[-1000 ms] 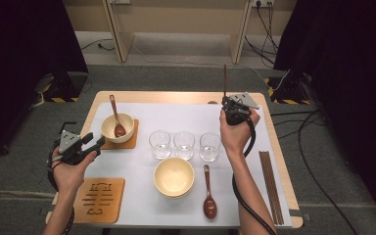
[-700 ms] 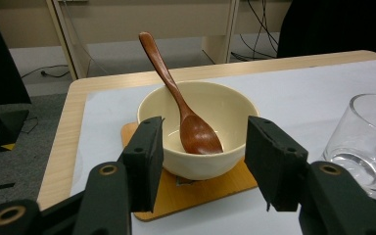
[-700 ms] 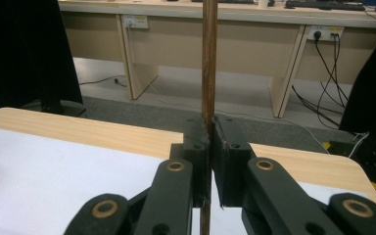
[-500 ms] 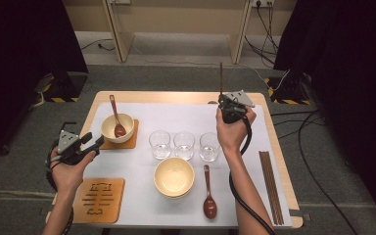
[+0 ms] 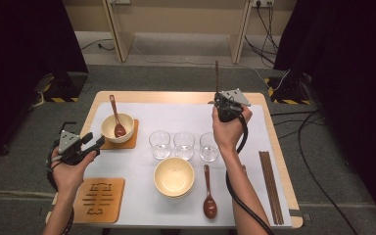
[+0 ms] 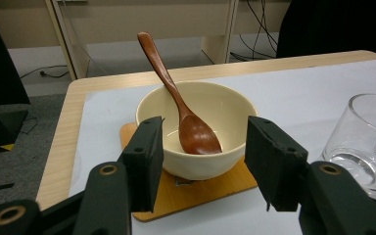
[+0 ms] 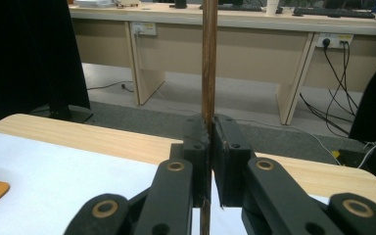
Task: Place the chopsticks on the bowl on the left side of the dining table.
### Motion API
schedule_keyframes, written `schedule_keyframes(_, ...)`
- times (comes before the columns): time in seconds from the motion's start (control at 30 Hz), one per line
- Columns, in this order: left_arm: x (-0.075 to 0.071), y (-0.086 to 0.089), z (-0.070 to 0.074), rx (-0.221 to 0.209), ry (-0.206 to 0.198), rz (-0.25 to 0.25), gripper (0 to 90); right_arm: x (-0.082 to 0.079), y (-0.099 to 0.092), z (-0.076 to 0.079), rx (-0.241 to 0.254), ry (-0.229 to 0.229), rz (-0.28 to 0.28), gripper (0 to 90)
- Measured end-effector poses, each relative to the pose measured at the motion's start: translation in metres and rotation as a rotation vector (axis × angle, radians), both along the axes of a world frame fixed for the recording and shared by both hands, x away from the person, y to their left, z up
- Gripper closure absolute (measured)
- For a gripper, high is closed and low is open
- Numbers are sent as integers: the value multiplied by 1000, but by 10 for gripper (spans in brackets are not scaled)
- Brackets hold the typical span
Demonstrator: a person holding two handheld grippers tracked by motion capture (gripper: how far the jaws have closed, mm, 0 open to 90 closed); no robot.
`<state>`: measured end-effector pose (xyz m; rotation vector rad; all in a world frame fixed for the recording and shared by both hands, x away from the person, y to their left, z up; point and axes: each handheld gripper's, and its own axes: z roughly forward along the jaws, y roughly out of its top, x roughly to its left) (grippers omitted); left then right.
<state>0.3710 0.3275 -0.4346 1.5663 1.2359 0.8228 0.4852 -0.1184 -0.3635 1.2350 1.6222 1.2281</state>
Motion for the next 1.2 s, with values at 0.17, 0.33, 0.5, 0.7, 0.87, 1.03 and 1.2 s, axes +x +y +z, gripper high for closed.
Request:
schedule_keyframes(0.17,0,0,0,0,0,-1,485,1,3,-1,1,1,6,853)
schedule_keyframes(0.33,0,0,0,0,-1,1,485,2,6,0,0,0,11,853)
schedule_keyframes(0.5,0,-1,0,2,1,-3,485,2,9,1,-4,-3,18,853)
schedule_keyframes(0.7,0,-1,0,3,1,-3,485,4,16,2,-2,-2,30,853)
schedule_keyframes(0.87,0,-1,0,1,-1,-1,485,5,21,2,-4,0,37,853)
schedule_keyframes(1.03,0,-1,0,1,-1,-2,485,5,25,1,-5,0,44,853)
schedule_keyframes(1.2,0,-1,0,1,-2,-1,485,6,28,2,-4,-3,50,853)
